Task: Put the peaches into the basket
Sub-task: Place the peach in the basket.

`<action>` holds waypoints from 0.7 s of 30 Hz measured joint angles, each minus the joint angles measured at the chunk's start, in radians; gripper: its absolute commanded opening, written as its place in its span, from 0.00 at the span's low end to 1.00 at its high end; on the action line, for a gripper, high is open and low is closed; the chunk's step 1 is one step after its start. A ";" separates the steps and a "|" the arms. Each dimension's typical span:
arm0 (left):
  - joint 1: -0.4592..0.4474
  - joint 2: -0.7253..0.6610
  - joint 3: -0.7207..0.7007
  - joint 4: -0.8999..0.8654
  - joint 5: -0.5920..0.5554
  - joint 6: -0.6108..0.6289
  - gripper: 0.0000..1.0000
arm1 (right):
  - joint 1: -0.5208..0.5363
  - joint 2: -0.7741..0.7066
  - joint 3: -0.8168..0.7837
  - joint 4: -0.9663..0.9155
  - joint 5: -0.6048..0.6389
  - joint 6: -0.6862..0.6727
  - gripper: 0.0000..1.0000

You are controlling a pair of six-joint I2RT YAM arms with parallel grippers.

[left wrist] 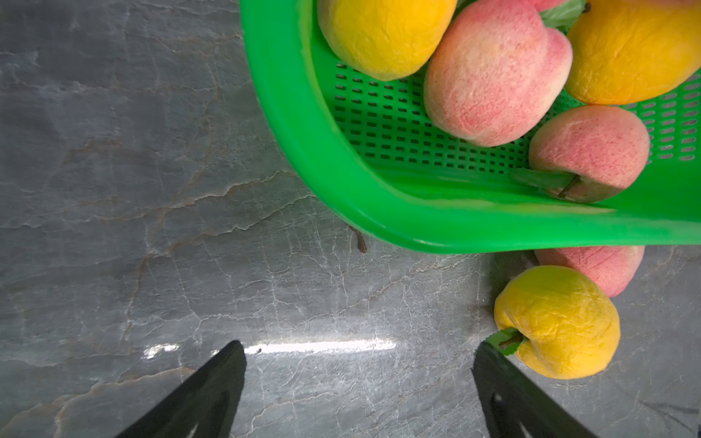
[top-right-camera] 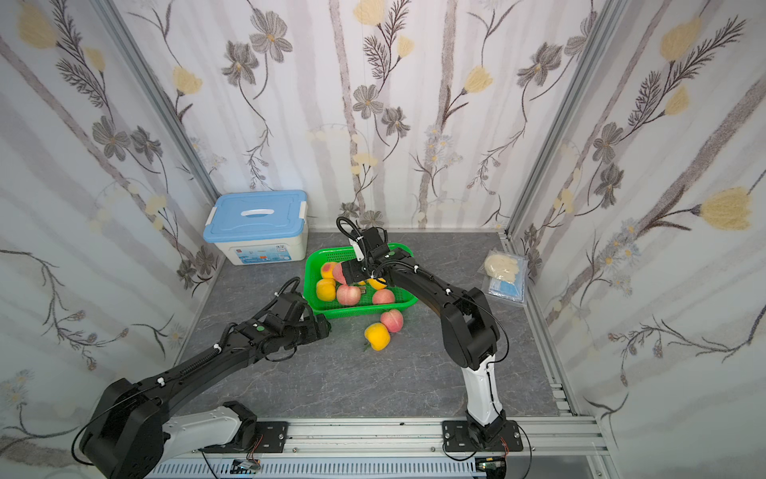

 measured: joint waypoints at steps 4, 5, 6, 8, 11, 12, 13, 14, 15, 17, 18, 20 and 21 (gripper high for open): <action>0.000 0.001 0.000 0.001 0.000 0.000 0.96 | 0.005 -0.049 -0.051 -0.003 -0.002 -0.003 0.91; 0.000 0.002 0.000 0.001 0.000 0.000 0.96 | 0.006 -0.064 -0.066 -0.003 -0.003 -0.003 0.91; 0.000 0.002 0.000 0.001 0.000 0.000 0.96 | 0.008 -0.080 -0.080 -0.003 -0.003 -0.008 0.91; 0.000 0.005 0.000 0.002 0.000 0.000 0.96 | 0.014 -0.112 -0.111 -0.004 -0.003 -0.011 0.90; 0.000 0.009 0.000 0.002 0.000 0.000 0.96 | 0.023 -0.161 -0.160 -0.002 -0.002 -0.018 0.90; 0.000 0.010 0.000 0.002 0.000 0.000 0.96 | 0.026 -0.176 -0.177 -0.004 -0.002 -0.018 0.90; 0.000 0.010 0.000 0.002 0.000 0.000 0.96 | 0.029 -0.190 -0.192 -0.006 0.000 -0.018 0.90; -0.001 0.010 0.000 0.003 0.001 0.000 0.96 | 0.032 -0.205 -0.210 -0.002 0.001 -0.019 0.90; -0.001 0.010 0.000 0.003 0.001 0.000 0.96 | 0.037 -0.220 -0.229 -0.003 0.001 -0.022 0.90; -0.001 0.008 0.000 0.004 0.003 0.000 0.96 | 0.043 -0.250 -0.262 -0.005 0.008 -0.022 0.90; -0.001 0.006 0.000 0.004 0.003 0.000 0.96 | 0.048 -0.266 -0.280 -0.004 0.015 -0.022 0.89; -0.001 0.000 0.000 0.004 0.003 0.000 0.96 | 0.058 -0.299 -0.314 -0.003 0.023 -0.025 0.89; -0.002 -0.004 0.000 0.005 0.003 0.000 0.96 | 0.063 -0.316 -0.333 -0.003 0.024 -0.025 0.89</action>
